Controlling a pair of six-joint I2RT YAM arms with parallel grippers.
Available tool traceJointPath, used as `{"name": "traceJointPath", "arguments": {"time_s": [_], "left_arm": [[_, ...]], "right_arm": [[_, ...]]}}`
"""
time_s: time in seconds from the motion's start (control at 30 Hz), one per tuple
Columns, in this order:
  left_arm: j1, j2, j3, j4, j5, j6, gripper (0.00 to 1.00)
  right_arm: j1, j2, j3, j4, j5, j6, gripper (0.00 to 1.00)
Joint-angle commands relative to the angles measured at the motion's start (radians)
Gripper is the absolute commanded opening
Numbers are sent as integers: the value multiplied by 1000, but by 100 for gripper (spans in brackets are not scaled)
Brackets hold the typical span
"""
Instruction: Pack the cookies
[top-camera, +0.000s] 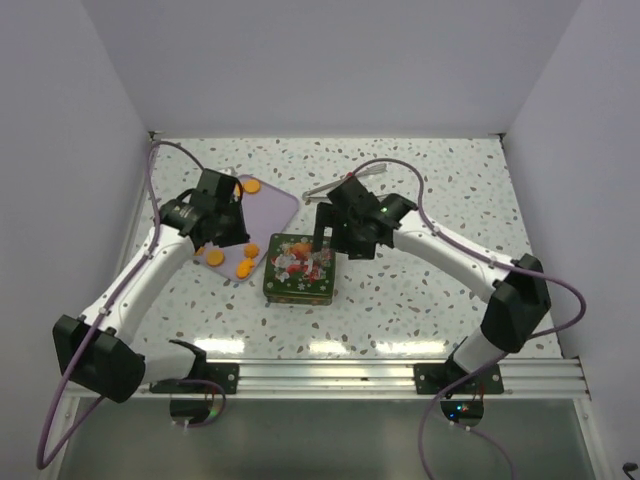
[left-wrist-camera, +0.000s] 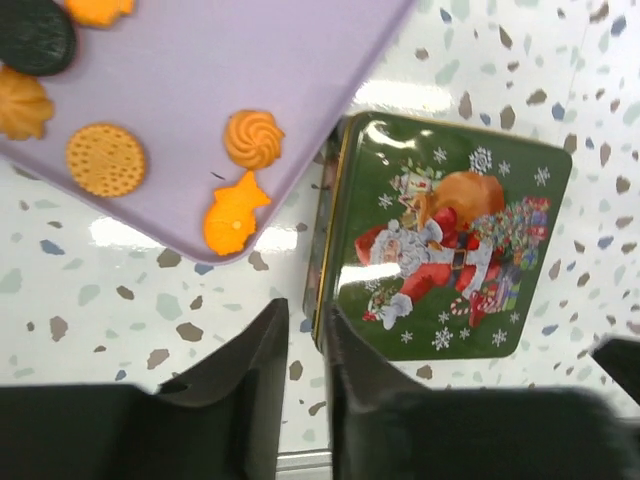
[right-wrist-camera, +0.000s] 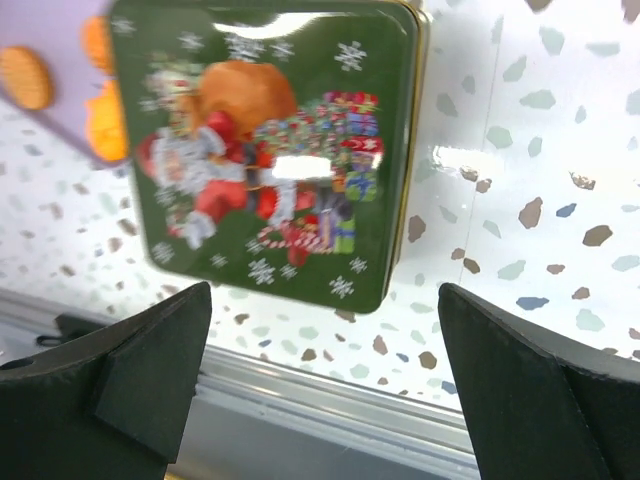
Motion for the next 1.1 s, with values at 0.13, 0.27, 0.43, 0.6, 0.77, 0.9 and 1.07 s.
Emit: {"name": "traceJointPath", "arguments": {"time_s": [0.13, 0.27, 0.43, 0.6, 0.77, 0.9, 1.07], "left_arm": [[47, -89, 77, 1, -191, 36, 55], [52, -102, 74, 58, -275, 38, 72], [53, -185, -16, 179, -491, 12, 87], [53, -367, -271, 566, -632, 129, 94], [55, -487, -632, 869, -781, 229, 93], [65, -447, -754, 974, -904, 214, 100], [87, -300, -853, 1166, -915, 254, 100]], "right_arm": [[6, -274, 0, -31, 41, -88, 99], [6, -425, -88, -8, 76, -117, 99], [6, -580, -158, -34, 115, -145, 99], [6, -719, -157, -96, 173, -183, 99], [6, -801, -135, -130, 205, -228, 99], [6, -849, -134, -168, 240, -221, 99], [4, -881, -142, -207, 316, -205, 99]]}}
